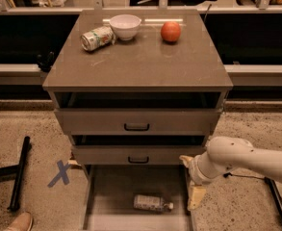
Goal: Pick blue plastic bottle from bottom drawer and place on counter
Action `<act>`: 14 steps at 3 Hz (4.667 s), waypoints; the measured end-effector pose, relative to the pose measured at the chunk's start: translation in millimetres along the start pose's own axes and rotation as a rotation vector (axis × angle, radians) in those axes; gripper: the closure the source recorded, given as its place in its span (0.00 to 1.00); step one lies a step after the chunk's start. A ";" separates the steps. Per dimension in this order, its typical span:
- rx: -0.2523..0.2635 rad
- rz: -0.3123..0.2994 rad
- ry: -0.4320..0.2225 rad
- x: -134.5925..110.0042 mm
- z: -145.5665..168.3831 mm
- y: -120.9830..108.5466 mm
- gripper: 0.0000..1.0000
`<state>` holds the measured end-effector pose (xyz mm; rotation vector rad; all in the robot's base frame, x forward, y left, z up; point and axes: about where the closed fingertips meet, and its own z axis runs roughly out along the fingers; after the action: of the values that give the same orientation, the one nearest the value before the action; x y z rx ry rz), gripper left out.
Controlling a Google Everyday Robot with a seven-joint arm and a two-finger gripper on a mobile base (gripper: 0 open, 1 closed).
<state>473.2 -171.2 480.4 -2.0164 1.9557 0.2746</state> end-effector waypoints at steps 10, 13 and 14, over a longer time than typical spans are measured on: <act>-0.133 -0.007 -0.211 26.4 297.7 -9.3 0.00; -0.212 0.003 -0.185 17.8 343.7 -6.8 0.00; -0.227 0.010 -0.176 18.1 353.6 -4.4 0.16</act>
Offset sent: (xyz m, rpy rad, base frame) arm 0.0293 -0.0128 -0.1405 0.0541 0.0749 -0.0066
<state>507.4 -62.3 145.2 -2.0382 1.8977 0.6810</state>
